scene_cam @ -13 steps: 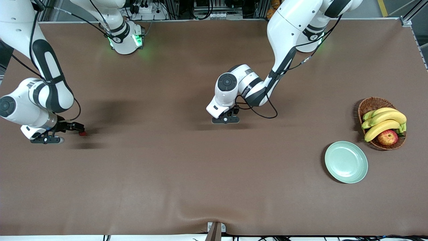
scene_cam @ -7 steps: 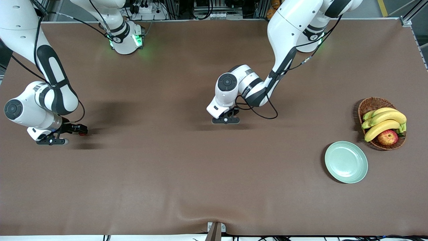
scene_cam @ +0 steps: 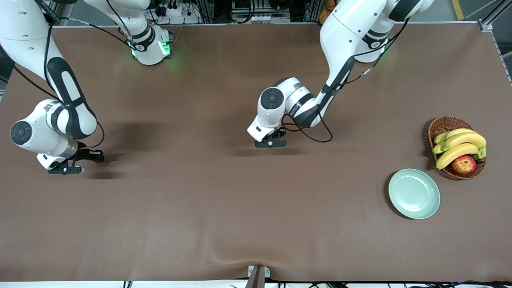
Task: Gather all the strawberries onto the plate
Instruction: 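Carry the strawberry to the plate while the right gripper grasps another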
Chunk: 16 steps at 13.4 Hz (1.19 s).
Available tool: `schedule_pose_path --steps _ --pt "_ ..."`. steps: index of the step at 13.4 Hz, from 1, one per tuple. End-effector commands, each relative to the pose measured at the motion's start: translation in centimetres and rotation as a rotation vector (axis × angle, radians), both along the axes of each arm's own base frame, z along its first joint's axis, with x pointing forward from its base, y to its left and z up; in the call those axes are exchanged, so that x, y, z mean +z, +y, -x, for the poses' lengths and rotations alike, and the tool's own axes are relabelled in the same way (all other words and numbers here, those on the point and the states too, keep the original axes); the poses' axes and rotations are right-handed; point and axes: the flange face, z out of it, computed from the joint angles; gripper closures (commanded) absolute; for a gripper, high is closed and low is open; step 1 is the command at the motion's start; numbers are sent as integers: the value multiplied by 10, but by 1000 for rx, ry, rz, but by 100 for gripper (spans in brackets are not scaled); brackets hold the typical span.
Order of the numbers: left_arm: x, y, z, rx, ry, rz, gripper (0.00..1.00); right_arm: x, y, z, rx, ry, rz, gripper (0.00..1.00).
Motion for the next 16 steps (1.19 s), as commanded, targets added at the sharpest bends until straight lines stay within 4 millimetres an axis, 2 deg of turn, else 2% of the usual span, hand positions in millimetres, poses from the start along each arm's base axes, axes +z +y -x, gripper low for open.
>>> schedule_pose_path --steps 1,3,5,8,10,12,14,15,16 --pt "38 36 -37 81 -29 -25 100 7 4 -10 5 -10 -18 100" --pt "66 80 -72 162 -33 -44 100 16 6 -18 6 7 -27 100" --pt "80 130 -105 250 -34 -55 100 33 6 -28 5 63 -53 100" --pt "87 239 -161 405 -46 -72 100 67 23 -47 -23 138 -79 100" --pt "90 315 -187 448 -78 -115 100 90 49 -59 -61 189 -80 100" --pt "92 369 -201 447 -86 -131 100 110 81 -68 -126 223 -63 100" --pt "89 425 -212 429 -94 -161 100 122 125 -72 -191 234 -37 100" --pt "82 452 -217 413 -94 -182 100 129 149 -73 -233 232 -40 100" --pt "80 472 -223 403 -101 -189 100 132 178 -72 -271 240 -51 100"
